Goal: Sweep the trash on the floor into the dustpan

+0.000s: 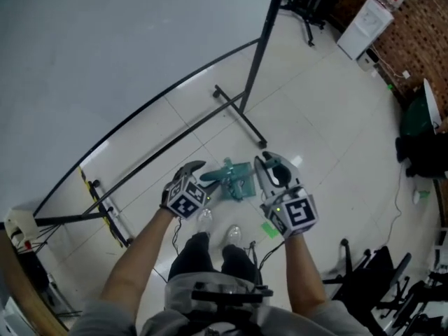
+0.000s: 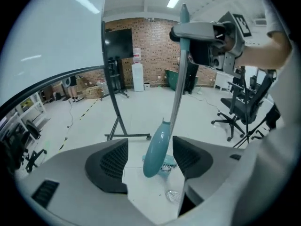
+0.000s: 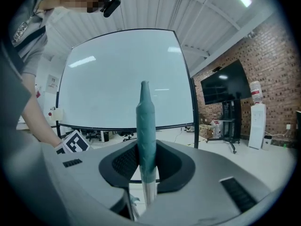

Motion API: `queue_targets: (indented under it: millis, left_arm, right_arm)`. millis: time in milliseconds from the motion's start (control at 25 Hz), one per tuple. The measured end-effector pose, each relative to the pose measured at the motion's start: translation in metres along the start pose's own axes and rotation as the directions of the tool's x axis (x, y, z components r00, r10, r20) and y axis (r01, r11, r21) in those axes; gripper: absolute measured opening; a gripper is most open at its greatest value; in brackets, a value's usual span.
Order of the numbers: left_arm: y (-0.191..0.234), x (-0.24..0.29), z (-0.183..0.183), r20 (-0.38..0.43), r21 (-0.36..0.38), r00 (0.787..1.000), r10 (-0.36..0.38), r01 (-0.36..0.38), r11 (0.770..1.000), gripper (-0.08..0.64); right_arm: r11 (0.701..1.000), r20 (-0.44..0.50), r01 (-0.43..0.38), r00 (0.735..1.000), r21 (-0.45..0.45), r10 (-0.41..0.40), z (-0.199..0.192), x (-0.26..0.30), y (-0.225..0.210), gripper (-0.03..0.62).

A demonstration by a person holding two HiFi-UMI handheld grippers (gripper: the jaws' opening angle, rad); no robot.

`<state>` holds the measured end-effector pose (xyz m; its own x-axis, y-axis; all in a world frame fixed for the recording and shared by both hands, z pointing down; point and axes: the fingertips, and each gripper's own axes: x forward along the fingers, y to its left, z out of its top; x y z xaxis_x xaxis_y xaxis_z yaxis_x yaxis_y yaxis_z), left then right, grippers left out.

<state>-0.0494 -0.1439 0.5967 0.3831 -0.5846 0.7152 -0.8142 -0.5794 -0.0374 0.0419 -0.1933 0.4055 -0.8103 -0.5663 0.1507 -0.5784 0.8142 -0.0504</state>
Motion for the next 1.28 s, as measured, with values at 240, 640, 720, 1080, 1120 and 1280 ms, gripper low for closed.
queue_targets:
  millis: [240,640,720,1080,1120,1280]
  left_arm:
    - [0.006,-0.013,-0.045,0.004,-0.199,0.988,0.151,-0.148,0.969,0.284]
    - [-0.051,0.042,-0.053,0.011,-0.295,0.989,0.146,-0.136,0.946,0.284]
    - [-0.053,0.055,-0.044,0.030,-0.324,0.987,0.155,-0.137,0.936,0.284]
    - [-0.042,0.076,-0.020,0.053,-0.342,0.970,0.238,-0.207,0.917,0.284]
    - [-0.041,0.076,-0.019,0.058,-0.344,0.970,0.237,-0.203,0.917,0.284]
    - [-0.046,0.081,-0.014,0.097,-0.324,0.977,0.190,-0.150,0.934,0.284]
  right_arm:
    - [0.990,-0.011,-0.130,0.991,-0.050,0.130,0.002,0.008,0.012,0.081]
    - [0.990,0.048,-0.132,0.990,-0.045,0.134,0.014,0.022,0.026,0.081]
    - [0.992,0.046,-0.119,0.992,-0.034,0.121,0.013,0.023,0.029,0.081]
    - [0.991,0.037,-0.130,0.991,-0.021,0.131,0.018,0.031,0.036,0.081]
    - [0.991,0.030,-0.129,0.991,-0.021,0.130,0.017,0.032,0.036,0.081]
    - [0.989,0.040,-0.149,0.988,-0.020,0.149,0.019,0.036,0.042,0.081]
